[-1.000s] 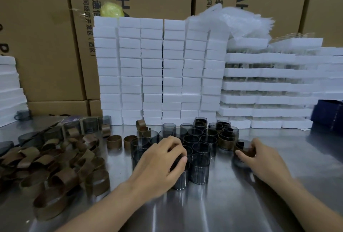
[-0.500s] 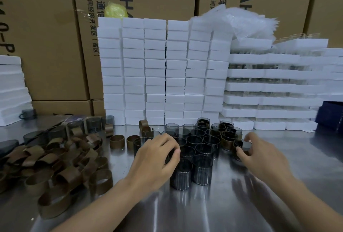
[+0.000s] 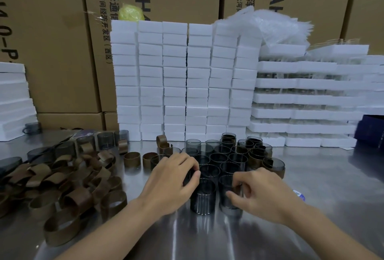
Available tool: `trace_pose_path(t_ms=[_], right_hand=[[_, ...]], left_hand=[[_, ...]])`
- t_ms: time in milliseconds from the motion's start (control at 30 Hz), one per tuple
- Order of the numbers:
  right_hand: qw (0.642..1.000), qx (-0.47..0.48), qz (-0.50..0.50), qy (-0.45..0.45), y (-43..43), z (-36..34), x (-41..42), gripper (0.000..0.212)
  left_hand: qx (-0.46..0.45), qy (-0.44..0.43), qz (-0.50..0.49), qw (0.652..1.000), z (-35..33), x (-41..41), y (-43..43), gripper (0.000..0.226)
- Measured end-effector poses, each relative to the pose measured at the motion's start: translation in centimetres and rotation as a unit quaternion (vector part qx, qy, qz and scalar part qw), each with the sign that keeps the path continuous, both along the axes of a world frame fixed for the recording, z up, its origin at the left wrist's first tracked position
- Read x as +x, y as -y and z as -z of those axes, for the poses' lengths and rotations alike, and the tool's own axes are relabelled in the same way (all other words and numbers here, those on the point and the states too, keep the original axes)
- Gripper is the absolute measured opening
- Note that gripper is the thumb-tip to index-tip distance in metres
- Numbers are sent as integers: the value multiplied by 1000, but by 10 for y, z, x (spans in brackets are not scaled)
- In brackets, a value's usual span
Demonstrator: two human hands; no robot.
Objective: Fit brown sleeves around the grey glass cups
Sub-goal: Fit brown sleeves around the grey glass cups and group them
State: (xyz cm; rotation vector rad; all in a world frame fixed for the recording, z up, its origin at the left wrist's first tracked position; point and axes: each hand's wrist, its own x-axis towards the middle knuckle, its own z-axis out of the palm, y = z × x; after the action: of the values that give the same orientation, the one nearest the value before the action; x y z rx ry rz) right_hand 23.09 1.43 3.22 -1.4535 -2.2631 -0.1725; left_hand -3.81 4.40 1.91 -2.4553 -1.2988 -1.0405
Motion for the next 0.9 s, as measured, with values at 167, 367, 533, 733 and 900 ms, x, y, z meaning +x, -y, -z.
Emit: trace_pose_path(t_ms=[167, 367, 533, 733, 900], right_hand=[[985, 147, -17, -90, 3, -4, -4, 33], [940, 314, -112, -68, 8, -3, -19, 27], [929, 342, -127, -60, 12, -3, -24, 27], [936, 313, -136, -83, 13, -3, -28, 32], [953, 270, -111, -83, 16, -2, -29, 47]], left_hand=[[17, -5, 31, 999, -2, 2, 5, 39], [35, 30, 42, 998, 0, 2, 3, 80], [49, 111, 36, 992, 0, -2, -2, 70], [39, 138, 25, 989, 1, -3, -5, 70], [68, 186, 30, 980, -2, -3, -5, 67]])
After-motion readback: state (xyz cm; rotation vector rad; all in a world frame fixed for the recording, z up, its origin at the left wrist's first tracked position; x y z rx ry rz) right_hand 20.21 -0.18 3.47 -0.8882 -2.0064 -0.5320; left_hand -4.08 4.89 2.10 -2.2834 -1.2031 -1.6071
